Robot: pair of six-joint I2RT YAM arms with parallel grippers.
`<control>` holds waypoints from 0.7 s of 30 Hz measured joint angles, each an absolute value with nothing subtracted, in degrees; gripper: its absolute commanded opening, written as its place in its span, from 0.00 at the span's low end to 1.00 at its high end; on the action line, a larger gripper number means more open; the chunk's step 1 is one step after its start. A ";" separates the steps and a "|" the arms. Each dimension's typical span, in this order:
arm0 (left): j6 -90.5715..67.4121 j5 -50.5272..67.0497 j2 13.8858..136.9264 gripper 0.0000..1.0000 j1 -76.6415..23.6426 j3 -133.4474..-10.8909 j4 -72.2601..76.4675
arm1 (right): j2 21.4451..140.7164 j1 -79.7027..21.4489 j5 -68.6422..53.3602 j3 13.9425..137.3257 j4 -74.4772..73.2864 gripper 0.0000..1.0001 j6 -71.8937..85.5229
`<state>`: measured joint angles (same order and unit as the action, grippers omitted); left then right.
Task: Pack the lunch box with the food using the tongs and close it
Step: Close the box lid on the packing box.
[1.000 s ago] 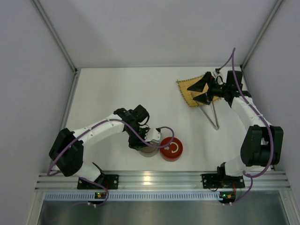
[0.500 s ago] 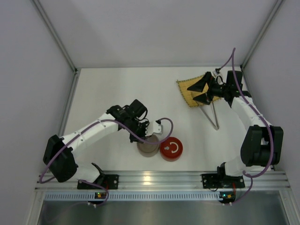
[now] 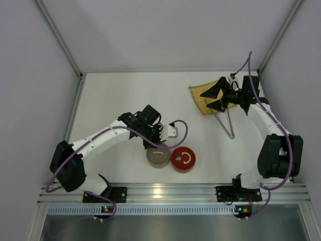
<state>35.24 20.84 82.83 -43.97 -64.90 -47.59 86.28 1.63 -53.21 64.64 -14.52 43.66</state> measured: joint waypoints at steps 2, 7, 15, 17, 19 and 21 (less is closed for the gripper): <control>35.27 21.63 83.35 0.00 -44.38 -64.90 -47.81 | 86.28 1.63 -53.21 64.64 -14.50 0.99 43.66; 36.05 24.25 84.14 0.00 -46.02 -64.36 -48.86 | 86.28 1.63 -53.21 64.64 -14.52 0.99 43.66; 36.34 27.16 84.27 0.00 -46.63 -63.13 -51.33 | 86.28 1.63 -53.21 64.64 -14.50 0.99 43.66; 36.10 27.55 84.38 0.00 -46.65 -63.09 -51.40 | 86.28 1.63 -53.21 64.64 -14.52 0.99 43.59; 35.86 27.64 84.55 0.00 -46.68 -63.07 -51.44 | 86.28 1.65 -53.21 64.64 -14.55 0.99 43.48; 35.29 27.62 84.79 0.00 -46.68 -62.85 -51.40 | 86.28 1.63 -53.21 64.64 -14.55 0.99 43.44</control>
